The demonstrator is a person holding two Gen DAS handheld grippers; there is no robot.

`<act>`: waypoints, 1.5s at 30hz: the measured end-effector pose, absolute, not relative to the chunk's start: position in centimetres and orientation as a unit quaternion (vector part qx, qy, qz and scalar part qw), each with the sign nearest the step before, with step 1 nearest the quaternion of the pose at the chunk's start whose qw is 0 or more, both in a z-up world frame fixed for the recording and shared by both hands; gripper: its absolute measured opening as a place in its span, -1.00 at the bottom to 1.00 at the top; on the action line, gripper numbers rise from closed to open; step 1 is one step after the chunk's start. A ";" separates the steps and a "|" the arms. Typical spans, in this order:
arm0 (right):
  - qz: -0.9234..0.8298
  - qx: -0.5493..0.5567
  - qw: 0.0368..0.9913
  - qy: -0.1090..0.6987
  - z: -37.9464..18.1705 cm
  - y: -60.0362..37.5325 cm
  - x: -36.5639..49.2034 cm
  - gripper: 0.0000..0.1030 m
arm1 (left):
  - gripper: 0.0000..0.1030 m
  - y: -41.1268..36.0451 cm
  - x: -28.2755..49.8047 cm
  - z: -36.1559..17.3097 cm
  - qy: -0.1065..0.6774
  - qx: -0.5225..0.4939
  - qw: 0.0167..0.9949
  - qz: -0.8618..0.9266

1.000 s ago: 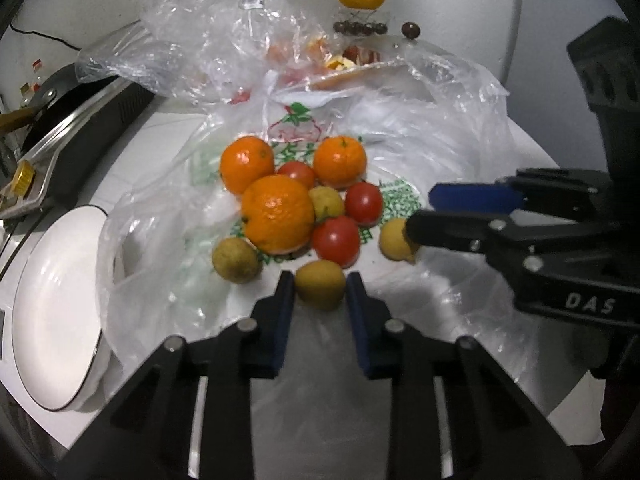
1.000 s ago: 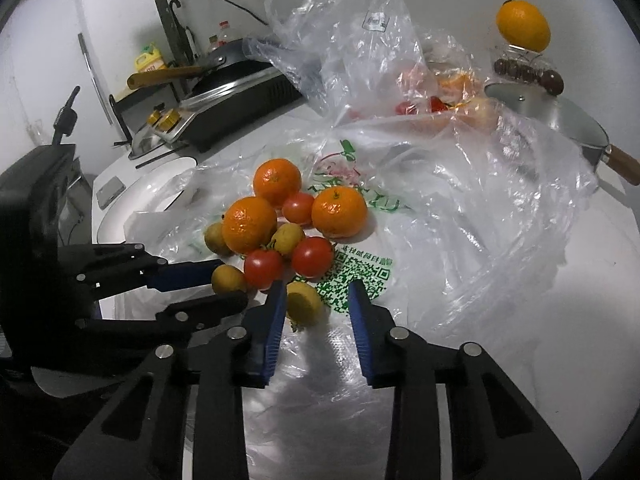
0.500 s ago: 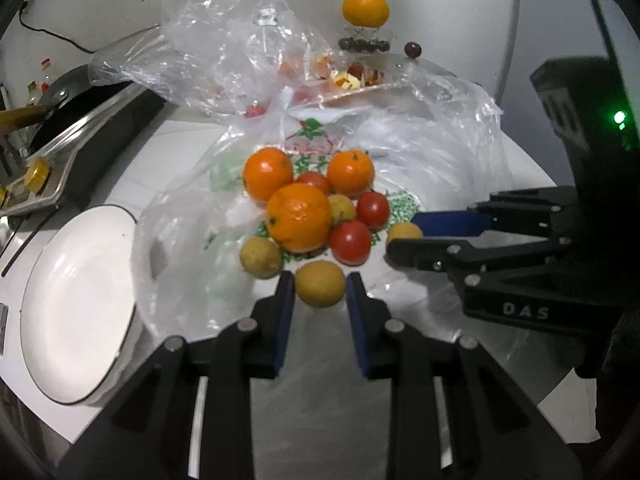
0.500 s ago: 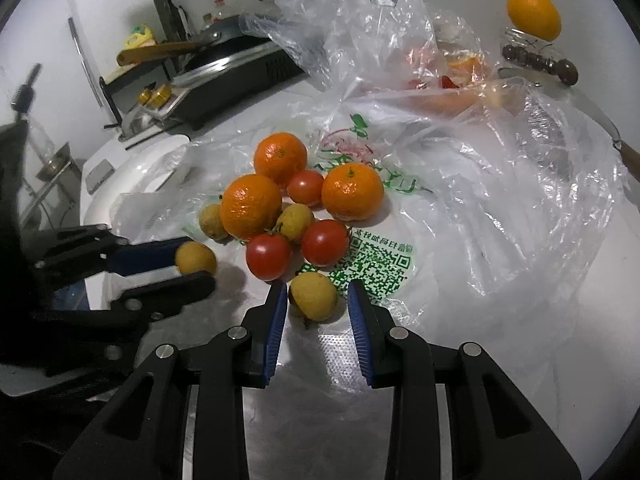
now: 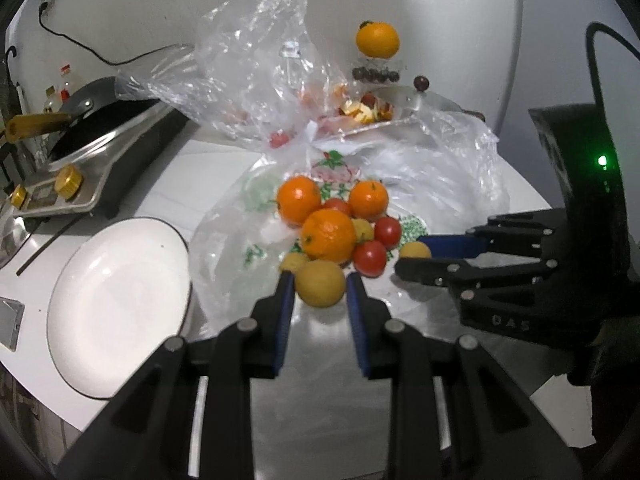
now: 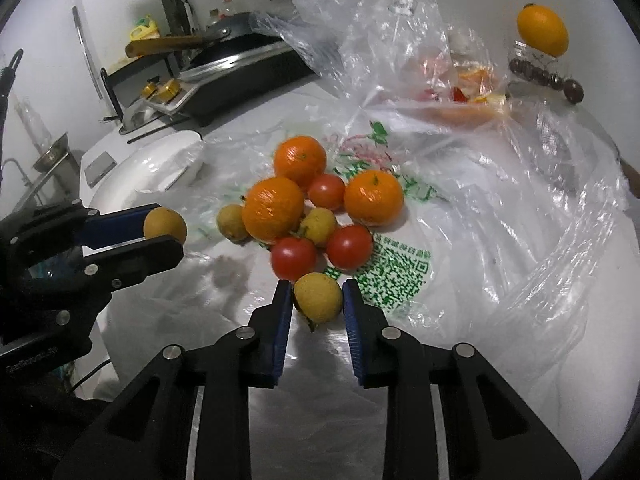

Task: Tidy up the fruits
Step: 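Grasp a small yellow fruit with the left gripper while the right gripper grasps another, then carry both fruits to the white plate while the left gripper opens to release its fruit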

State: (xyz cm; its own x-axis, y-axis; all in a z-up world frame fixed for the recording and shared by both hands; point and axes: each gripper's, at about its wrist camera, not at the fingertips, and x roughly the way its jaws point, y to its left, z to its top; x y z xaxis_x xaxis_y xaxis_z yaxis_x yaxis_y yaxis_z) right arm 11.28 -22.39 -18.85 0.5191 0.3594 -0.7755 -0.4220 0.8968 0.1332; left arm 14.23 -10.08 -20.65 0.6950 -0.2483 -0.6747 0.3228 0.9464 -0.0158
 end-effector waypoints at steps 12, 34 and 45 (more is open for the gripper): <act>0.244 -0.050 0.877 0.411 -16.1 -18.8 10.5 -0.46 | -0.47 -5.9 13.2 -19.6 0.336 0.038 0.931 -0.136; 0.281 -0.089 0.873 0.390 -13.5 -10.7 10.9 -0.46 | -0.47 2.0 11.3 -19.5 0.312 0.011 0.946 -0.092; 0.306 -0.101 0.864 0.387 -13.5 -6.6 12.0 -0.46 | -0.47 5.4 11.8 -20.0 0.313 0.001 0.947 -0.065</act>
